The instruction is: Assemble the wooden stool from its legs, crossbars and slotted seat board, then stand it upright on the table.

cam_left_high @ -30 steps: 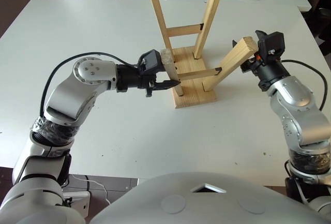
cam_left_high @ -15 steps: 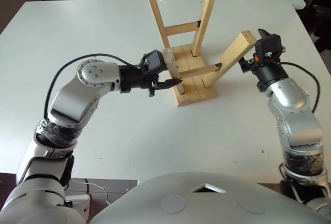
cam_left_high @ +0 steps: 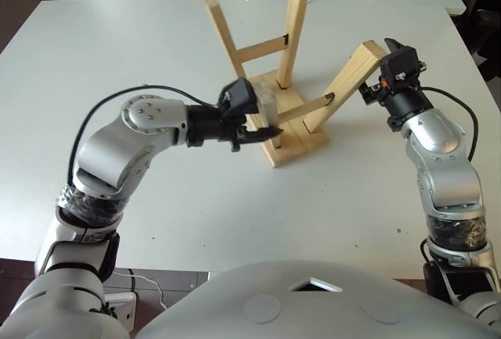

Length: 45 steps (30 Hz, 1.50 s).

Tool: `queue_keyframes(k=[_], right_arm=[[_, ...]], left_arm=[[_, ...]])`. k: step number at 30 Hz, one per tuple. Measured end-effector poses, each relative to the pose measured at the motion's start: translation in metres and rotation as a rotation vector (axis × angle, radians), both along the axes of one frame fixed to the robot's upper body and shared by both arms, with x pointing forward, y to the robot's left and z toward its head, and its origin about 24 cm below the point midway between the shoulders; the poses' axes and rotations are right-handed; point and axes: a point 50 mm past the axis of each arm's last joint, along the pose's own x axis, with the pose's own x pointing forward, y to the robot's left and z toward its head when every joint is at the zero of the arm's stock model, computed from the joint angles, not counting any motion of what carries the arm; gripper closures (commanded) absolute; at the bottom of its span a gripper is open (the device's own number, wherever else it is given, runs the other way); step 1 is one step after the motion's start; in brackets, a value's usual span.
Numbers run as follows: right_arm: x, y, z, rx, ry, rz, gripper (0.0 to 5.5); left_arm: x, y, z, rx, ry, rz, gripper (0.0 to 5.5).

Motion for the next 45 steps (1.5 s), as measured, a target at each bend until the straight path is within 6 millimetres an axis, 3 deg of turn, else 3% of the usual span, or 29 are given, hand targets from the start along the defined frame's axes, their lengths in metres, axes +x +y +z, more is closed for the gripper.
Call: queue_keyframes(k=[5,16,18,21,23,25,28,30,34,37,40,45], right_arm=[[0.004,0.001,-0.021,-0.012,0.035,0.035,2.01],[0.011,-0.013,-0.055,-0.043,0.105,-0.013,2.01],[0.010,-0.016,-0.053,-0.053,0.091,-0.018,2.01],[-0.009,-0.042,-0.048,-0.111,0.098,-0.067,2.01],[-0.034,-0.054,-0.052,-0.153,0.161,-0.068,2.01],[-0.060,-0.055,-0.057,-0.191,0.251,-0.002,2.01],[-0.084,-0.048,-0.060,-0.242,0.349,0.118,2.01],[-0.094,-0.040,-0.062,-0.278,0.406,0.228,2.01],[-0.095,-0.027,-0.065,-0.307,0.440,0.345,2.01],[-0.088,-0.023,-0.068,-0.339,0.436,0.377,2.01],[-0.085,-0.016,-0.074,-0.361,0.449,0.428,2.01],[-0.080,-0.010,-0.078,-0.385,0.438,0.482,2.01]], left_arm=[[-0.010,-0.016,0.006,-0.100,0.029,-0.080,2.11],[-0.017,-0.023,0.009,-0.182,0.083,-0.078,2.11],[-0.015,-0.012,0.013,-0.196,0.075,-0.044,2.11],[-0.020,0.038,0.012,-0.096,0.037,0.040,2.11],[-0.033,0.069,-0.003,0.018,0.062,0.044,2.11],[-0.038,0.096,-0.017,0.082,0.101,0.057,2.11],[-0.021,0.131,-0.033,0.155,0.085,0.199,2.11],[0.003,0.150,-0.041,0.195,0.025,0.330,2.11],[0.051,0.164,-0.054,0.255,-0.111,0.563,2.11],[0.083,0.154,-0.066,0.281,-0.208,0.655,2.11],[0.107,0.126,-0.086,0.299,-0.266,0.678,2.11],[0.115,0.099,-0.099,0.256,-0.270,0.601,2.11]])
